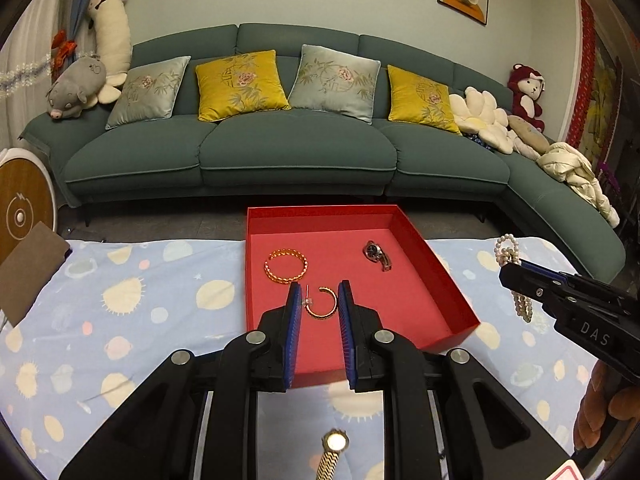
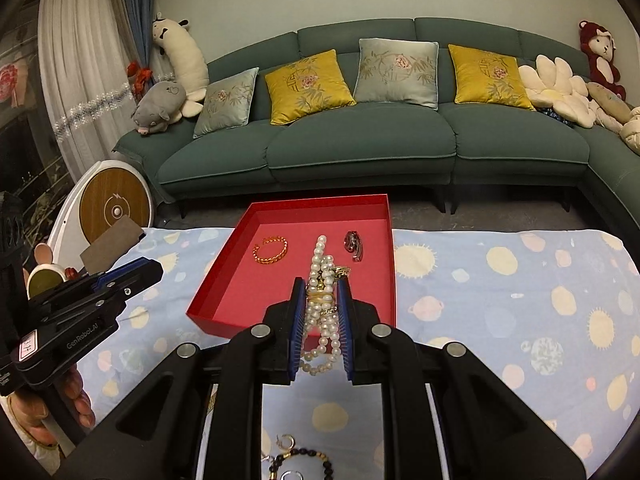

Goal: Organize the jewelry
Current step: 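Carry necklace and earring into the red box and open both tools, then reach the right tool to the black bead bracelet and close on it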

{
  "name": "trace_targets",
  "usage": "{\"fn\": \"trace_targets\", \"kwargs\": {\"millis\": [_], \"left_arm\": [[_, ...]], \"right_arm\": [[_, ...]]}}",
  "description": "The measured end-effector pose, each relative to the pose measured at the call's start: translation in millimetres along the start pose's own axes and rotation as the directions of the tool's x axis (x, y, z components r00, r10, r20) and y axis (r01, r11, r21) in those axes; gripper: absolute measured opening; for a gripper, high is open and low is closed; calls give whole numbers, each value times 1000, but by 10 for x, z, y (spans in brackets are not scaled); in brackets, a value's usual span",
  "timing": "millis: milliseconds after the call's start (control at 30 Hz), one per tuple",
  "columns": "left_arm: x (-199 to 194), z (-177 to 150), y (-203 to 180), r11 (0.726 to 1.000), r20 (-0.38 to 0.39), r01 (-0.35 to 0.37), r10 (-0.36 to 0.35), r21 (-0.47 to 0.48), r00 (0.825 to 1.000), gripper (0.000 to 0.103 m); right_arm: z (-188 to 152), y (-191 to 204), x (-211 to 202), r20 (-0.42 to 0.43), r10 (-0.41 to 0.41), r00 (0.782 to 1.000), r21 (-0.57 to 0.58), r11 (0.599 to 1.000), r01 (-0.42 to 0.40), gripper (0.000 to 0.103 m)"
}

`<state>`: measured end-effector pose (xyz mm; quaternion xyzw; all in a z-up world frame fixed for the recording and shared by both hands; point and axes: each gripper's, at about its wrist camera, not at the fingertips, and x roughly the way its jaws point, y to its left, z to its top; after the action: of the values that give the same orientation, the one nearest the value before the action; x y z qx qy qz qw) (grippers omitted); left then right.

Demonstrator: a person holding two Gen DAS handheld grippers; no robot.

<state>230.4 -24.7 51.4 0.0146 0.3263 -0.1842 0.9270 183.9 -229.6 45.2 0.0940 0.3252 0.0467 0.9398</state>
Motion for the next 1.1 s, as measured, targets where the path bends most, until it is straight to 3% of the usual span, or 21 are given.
{"fn": "trace_targets", "kwargs": {"millis": [300,533,633,700,733,800,867,967,1033,1100], "left_arm": [[731,39,148,999,-82,-42,40,-19,996,16],[1071,-19,248,997,-129,-68,64,-25,989,16],[1131,-51,265,995,-124,-92,88,-25,988,21],[1169,-59,293,995,-140,-88,82,-41,987,32],[1158,-55,318,994,-144,-98,89,-53,986,44],[1050,-10,357,991,-121,-108,98,-77,988,47],[842,72,406,990,-97,-101,92,-98,991,48],[316,223,467,989,-33,-79,76,-126,997,52],[-93,276,462,990,11,-85,87,-109,996,54],[-475,256,424,990,39,-125,128,-70,991,62]], "right_arm": [[134,-136,824,-91,-11,996,25,1000,13,15],[50,-205,1261,-151,-20,988,39,999,26,15],[13,-193,1355,-160,-27,987,24,999,31,16],[7,-180,1355,-140,-27,990,26,999,31,19],[13,-182,1336,-125,-37,991,27,999,41,22],[42,-197,1225,-79,-52,996,34,998,55,36],[108,-208,1029,-36,-58,998,40,997,60,37],[262,-212,487,40,-44,998,38,998,42,38],[340,-196,75,83,-48,995,26,999,46,45],[364,-173,-371,126,-59,990,22,998,56,50]]}}
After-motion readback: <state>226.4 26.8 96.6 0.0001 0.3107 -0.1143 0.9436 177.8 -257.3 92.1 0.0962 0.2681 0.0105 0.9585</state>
